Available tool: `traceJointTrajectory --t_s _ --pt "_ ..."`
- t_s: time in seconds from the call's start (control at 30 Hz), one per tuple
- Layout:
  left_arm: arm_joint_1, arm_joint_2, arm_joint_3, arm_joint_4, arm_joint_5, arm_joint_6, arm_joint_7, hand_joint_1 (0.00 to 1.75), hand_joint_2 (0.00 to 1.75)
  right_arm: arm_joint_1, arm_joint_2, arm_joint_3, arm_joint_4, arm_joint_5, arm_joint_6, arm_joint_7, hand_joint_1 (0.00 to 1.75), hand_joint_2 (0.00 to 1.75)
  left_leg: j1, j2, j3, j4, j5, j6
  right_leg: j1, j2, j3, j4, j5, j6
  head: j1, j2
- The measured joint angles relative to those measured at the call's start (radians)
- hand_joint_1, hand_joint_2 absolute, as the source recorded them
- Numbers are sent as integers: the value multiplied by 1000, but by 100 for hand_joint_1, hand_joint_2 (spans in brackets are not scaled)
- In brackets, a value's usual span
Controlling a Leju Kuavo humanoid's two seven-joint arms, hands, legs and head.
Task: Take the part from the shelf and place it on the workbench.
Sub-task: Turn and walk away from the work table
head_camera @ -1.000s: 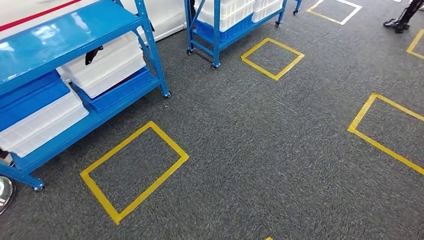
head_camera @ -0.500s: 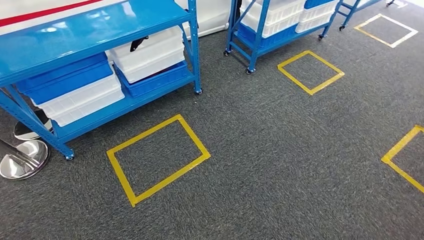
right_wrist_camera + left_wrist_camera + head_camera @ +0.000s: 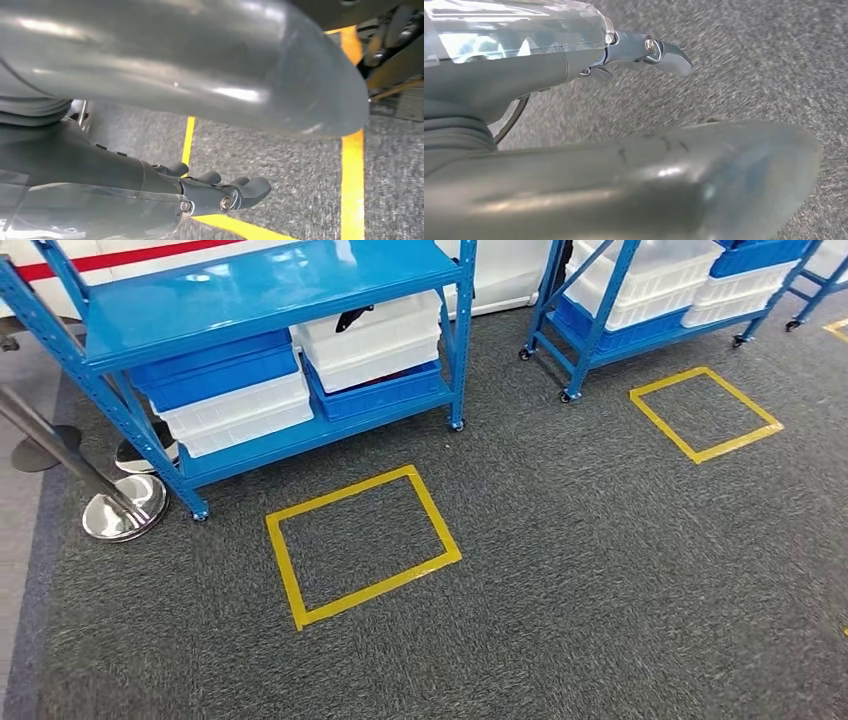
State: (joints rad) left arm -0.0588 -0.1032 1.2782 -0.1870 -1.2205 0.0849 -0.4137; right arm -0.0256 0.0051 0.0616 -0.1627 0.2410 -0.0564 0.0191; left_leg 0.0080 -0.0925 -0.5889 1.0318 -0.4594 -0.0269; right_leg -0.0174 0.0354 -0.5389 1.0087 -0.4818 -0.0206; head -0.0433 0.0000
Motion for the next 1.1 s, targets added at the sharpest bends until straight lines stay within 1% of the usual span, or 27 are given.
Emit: traceJointTrajectory --t_s 0.03,0.07,0.1,0.13,0.17,0.2,0.23,0.27,0.3,0.33,0.37,0.43,0.5,0.53,0.57,0.6,0.63,0.67,0.7,0.73,0.77,0.8,0.83,0.87,0.97,1.03,1.1 --pt "-1 0 1 0 1 0 -1 0 0 1 1 1 0 1 0 0 0 0 -1 32 -21 46 -28 -4 -1 -16 1 -4 1 -6 0 0" --pt "-1 0 1 0 2 0 -2 0 0 3 0 1 0 3 1 0 0 0 -1 60 -52 112 -65 -7 1 -31 1 -5 1 -10 0 0" --pt "-2 0 2 0 4 0 -2 0 0 5 0 1 0 4 1 0 0 0 1 74 -85 182 -98 -10 3 -47 1 -5 0 -13 0 0" --pt "-2 -1 2 0 6 -1 -3 0 0 6 0 2 0 5 1 0 0 0 3 81 -111 240 -118 -13 5 -64 1 -4 -2 -14 0 0" --pt "-1 -1 3 0 9 -2 -4 0 0 7 0 2 0 4 0 1 0 0 5 84 -120 263 -119 -14 6 -76 2 -4 -3 -14 0 0" --pt "1 -1 4 0 11 -4 -4 0 0 6 0 2 0 0 -2 3 0 0 5 86 -108 244 -101 -15 6 -85 3 -4 -5 -12 0 0" --pt "2 -1 5 0 13 -7 -5 0 0 5 0 2 0 -8 -5 6 0 0 6 89 -76 186 -69 -15 6 -93 6 -4 -7 -10 0 0" --pt "3 -1 7 0 15 -10 -6 0 0 4 1 1 0 -18 -9 9 0 0 5 95 -33 109 -38 -11 6 -98 9 -4 -9 -7 0 0" --pt "3 -1 8 0 16 -13 -8 0 0 2 1 0 0 -25 -12 12 0 0 4 101 6 40 -15 -6 7 -103 11 -2 -11 -2 0 0" --pt "3 -1 10 0 16 -16 -10 0 0 1 2 -1 0 -30 -14 14 0 0 2 106 32 -7 -3 1 9 -107 12 -2 -13 3 0 0" --pt "4 -1 11 0 16 -19 -12 0 0 -1 2 -2 0 -31 -15 16 0 0 -1 108 42 -28 -1 7 10 -109 13 -1 -14 8 0 0" --pt "6 -1 13 0 15 -23 -13 0 0 -4 2 -4 0 -33 -15 17 0 0 -3 105 43 -33 -2 20 11 -111 15 -2 -15 20 0 0" --pt "7 -2 14 1 12 -24 -15 0 0 -5 1 -5 -1 -36 -14 17 0 0 1 102 50 -43 2 33 8 -92 9 21 -31 32 0 0" --pt "7 -3 15 1 10 -24 -15 0 0 -3 1 -6 -1 -38 -13 17 0 0 4 101 55 -48 4 38 6 -75 -9 60 -53 36 0 0" --pt "6 -4 15 1 9 -24 -16 0 0 -1 1 -6 -1 -40 -11 17 0 0 4 100 56 -49 4 42 4 -57 -39 120 -82 39 0 0" --pt "4 -4 15 1 8 -24 -16 0 0 0 1 -7 -1 -41 -9 17 0 0 4 98 56 -49 2 45 3 -47 -78 190 -111 41 0 0" --pt "3 -4 15 1 7 -24 -16 0 0 2 1 -7 -1 -41 -7 17 0 0 3 95 57 -48 0 47 2 -43 -114 251 -130 43 0 0" --pt "3 -4 15 1 6 -24 -15 0 0 4 1 -7 -1 -41 -6 17 0 0 2 91 59 -47 -3 47 2 -41 -137 283 -129 44 0 0" --pt "2 -4 15 1 6 -25 -15 0 0 6 1 -7 -1 -41 -5 17 0 0 2 87 63 -45 -6 47 2 -41 -142 278 -108 44 0 0" --pt "2 -4 15 1 4 -26 -14 0 0 8 1 -7 -1 -41 -5 17 0 0 2 82 68 -44 -11 45 1 -41 -126 233 -69 43 0 0" --pt "2 -5 15 1 2 -27 -13 0 0 9 1 -7 -1 -41 -4 17 0 0 3 78 73 -43 -16 41 1 -39 -98 162 -26 41 0 0" --pt "2 -5 15 1 1 -27 -13 0 0 10 0 -7 -1 -41 -3 17 0 0 1 74 77 -41 -22 36 2 -37 -70 97 3 38 0 0" --pt "2 -5 15 1 0 -27 -13 0 0 10 0 -7 0 -41 -3 17 0 0 -1 72 79 -39 -28 31 3 -34 -49 48 20 34 0 0" --pt "1 -5 15 1 0 -27 -13 0 0 10 0 -7 0 -41 -3 17 0 0 -2 70 78 -38 -32 25 4 -31 -39 23 23 29 0 0" --pt "0 -5 15 1 0 -27 -13 0 0 7 1 -7 0 -41 -3 17 0 0 -1 70 84 -36 -42 8 6 -31 -31 15 12 9 0 0" --pt "-1 -5 15 1 -1 -27 -13 0 0 8 3 -7 -1 -41 -3 17 0 0 2 77 70 9 -67 -2 3 -36 -19 7 8 -5 0 0" --pt "-1 -5 15 1 -2 -27 -13 0 0 10 3 -7 -1 -41 -3 17 0 0 3 82 45 61 -92 -6 2 -40 -13 5 4 -13 0 0"
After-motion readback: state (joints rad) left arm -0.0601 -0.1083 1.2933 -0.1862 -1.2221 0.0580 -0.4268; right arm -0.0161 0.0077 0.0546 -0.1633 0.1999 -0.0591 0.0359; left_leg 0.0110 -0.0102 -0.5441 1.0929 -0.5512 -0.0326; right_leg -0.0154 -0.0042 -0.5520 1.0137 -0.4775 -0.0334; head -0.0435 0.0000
